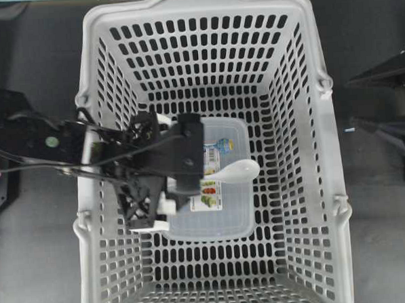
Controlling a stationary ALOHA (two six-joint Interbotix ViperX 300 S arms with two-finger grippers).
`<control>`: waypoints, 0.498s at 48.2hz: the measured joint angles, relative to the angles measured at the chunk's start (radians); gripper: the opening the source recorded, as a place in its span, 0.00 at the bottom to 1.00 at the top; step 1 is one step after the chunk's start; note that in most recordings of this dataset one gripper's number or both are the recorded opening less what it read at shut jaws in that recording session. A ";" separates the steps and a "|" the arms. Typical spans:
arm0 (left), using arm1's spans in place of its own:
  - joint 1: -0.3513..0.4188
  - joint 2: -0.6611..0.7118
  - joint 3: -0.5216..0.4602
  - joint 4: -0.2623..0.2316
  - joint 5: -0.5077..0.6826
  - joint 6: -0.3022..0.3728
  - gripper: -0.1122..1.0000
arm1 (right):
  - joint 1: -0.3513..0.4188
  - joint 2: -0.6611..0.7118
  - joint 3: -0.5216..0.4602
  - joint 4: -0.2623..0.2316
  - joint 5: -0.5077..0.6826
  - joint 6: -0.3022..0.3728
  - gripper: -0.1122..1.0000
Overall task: Pick up the chinese spoon from the shopping basket with the left arm.
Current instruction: 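Lower the open left gripper around the white spoon's handle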
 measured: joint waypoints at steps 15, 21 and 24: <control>0.006 0.144 -0.077 -0.002 0.034 0.000 0.88 | -0.002 -0.002 0.005 0.000 0.015 0.000 0.75; 0.017 0.170 -0.077 0.000 0.035 -0.002 0.88 | -0.002 -0.006 0.006 0.002 0.017 0.000 0.75; 0.025 0.172 -0.077 0.000 0.035 -0.002 0.88 | 0.000 -0.009 0.006 0.000 0.017 0.000 0.75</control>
